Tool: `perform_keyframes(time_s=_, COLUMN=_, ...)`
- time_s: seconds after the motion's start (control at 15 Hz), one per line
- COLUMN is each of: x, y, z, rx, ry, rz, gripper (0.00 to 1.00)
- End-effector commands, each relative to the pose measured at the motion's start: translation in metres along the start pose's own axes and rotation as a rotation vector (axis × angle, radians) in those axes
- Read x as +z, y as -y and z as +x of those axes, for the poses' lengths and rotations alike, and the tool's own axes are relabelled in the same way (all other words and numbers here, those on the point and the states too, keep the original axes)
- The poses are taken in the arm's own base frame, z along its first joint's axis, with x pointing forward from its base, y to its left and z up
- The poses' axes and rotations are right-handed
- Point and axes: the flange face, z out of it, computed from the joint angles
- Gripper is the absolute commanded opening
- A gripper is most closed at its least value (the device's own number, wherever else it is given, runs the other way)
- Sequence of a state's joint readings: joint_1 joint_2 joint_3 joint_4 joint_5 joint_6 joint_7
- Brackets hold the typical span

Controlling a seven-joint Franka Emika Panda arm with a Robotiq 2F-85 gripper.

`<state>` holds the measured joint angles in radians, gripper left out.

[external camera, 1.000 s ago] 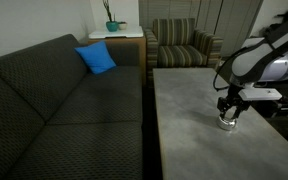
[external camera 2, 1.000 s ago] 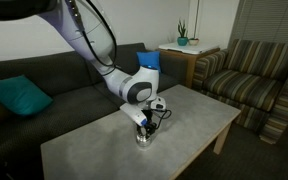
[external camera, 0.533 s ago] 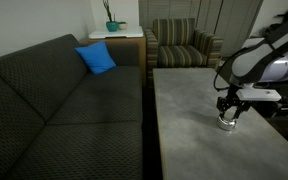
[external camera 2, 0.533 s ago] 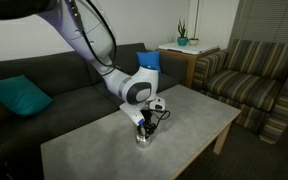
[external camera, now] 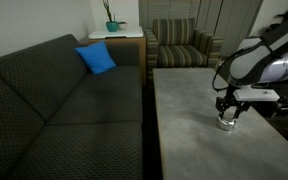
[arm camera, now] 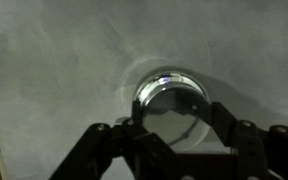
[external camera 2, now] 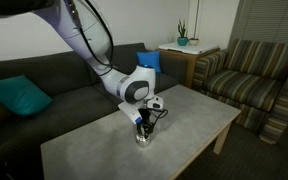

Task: Take the lid off the silver container

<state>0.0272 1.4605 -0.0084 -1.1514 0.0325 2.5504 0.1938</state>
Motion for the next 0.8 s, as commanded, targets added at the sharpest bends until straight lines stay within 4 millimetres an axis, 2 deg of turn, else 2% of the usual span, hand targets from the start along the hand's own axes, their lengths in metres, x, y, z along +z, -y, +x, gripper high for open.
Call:
perform_keyframes(time_s=0.0, x=0.021, y=0.010, z=-0.021, rx=0.009, ry=0.024, rz=-0.043, gripper=0.44)
perform_keyframes(time_s=0.4, x=0.017, y=0.028, z=-0.040, rx=0.023, ry=-0.009, rz=-0.079, gripper=0.44)
perform_keyframes(time_s=0.73, x=0.015, y=0.035, z=-0.058, rx=0.052, ry=-0.044, rz=-0.110, gripper=0.44)
